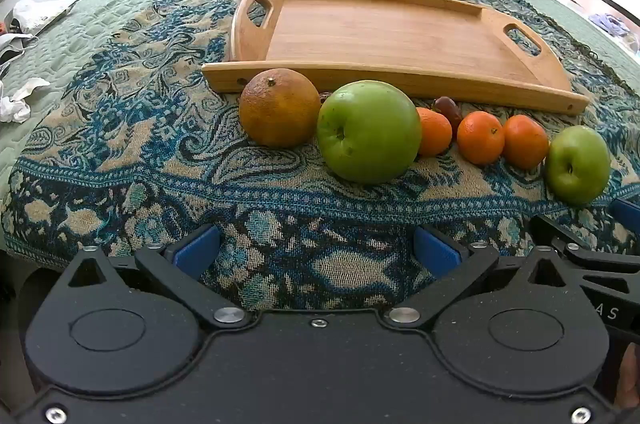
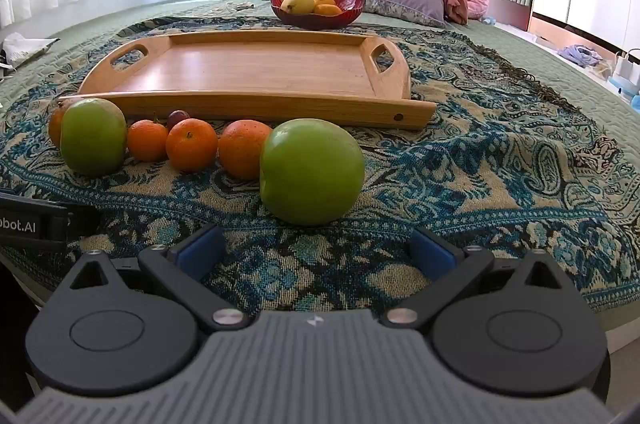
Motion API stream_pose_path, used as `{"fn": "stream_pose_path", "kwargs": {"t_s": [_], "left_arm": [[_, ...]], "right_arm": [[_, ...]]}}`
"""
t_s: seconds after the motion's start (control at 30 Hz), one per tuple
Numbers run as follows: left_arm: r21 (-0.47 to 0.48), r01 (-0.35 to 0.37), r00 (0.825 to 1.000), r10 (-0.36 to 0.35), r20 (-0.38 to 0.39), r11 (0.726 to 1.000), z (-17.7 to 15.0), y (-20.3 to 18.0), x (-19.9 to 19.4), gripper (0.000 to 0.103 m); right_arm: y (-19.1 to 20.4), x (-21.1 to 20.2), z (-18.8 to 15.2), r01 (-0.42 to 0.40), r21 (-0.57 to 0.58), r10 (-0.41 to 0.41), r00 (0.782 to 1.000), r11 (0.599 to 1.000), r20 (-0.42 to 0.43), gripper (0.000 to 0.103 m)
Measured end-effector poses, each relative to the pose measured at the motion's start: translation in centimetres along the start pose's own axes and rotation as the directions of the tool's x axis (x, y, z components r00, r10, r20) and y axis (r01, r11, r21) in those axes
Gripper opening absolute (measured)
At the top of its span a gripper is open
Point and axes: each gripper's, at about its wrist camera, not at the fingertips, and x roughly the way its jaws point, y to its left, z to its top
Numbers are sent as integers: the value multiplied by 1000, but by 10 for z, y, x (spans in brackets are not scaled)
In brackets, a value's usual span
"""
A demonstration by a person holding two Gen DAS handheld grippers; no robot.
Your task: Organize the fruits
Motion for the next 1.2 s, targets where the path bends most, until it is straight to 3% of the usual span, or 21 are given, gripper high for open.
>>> {"fn": "stream_pose_path", "kwargs": {"t_s": [1.2], "left_arm": [[-3,6,1000,-6,-3,1000,0,0,0,103]], "right_arm": [[-1,0,-1,-2,1,2,1000,1000,5,103]]}}
